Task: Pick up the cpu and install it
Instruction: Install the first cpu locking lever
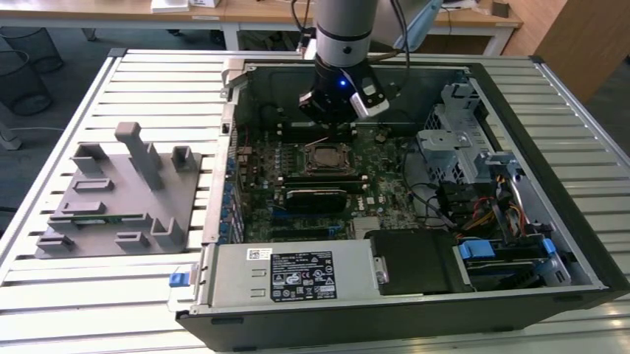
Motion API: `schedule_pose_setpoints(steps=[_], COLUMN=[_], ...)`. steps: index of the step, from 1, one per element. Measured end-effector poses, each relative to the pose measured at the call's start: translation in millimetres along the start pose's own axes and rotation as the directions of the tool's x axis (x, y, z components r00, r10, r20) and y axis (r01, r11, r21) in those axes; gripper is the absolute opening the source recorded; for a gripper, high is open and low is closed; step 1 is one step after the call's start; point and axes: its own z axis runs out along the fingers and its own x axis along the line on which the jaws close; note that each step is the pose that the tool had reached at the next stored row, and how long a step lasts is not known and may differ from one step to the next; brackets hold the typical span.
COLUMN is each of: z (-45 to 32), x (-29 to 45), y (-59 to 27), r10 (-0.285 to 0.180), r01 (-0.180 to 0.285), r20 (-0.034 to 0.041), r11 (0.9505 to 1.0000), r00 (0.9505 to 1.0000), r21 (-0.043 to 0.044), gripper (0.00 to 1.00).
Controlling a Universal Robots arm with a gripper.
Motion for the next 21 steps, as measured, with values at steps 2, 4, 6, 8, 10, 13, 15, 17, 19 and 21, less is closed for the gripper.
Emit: schedule_pose_setpoints(steps=[2,4,6,8,10,13,15,17,19,21], z=[1.4,2.7,4.3,5.9,7.5,9.9,11.6,13.5,15.5,17.1], x=[-0.5,-0.9,-1.5,-2.2,-3.1,-4.9,-6.0,-6.6,-6.6,-6.6], y=[-0.1,-0.2,-0.4,-0.5,-0.6,-0.8,-1.0,-1.2,-1.3,-1.5], r10=[0.0,0.0,0.0,0.0,0.0,0.001,0.001,0.001,0.001,0.001], r01=[0.0,0.0,0.0,0.0,0.0,-0.001,-0.001,-0.001,-0.001,-0.001], r20=[-0.0006,-0.0012,-0.0019,-0.0027,-0.0037,-0.0056,-0.0066,-0.0073,-0.0075,-0.0075], r11=[1.0,1.0,1.0,1.0,1.0,1.0,1.0,1.0,1.0,1.0], r00=[1.0,1.0,1.0,1.0,1.0,1.0,1.0,1.0,1.0,1.0], r21=[-0.0001,0.0,-0.0001,-0.0001,-0.0002,-0.0001,-0.0002,-0.0003,-0.0008,-0.0016], gripper=[0.11,0.11,0.11,0.11,0.11,0.11,0.11,0.11,0.11,0.11])
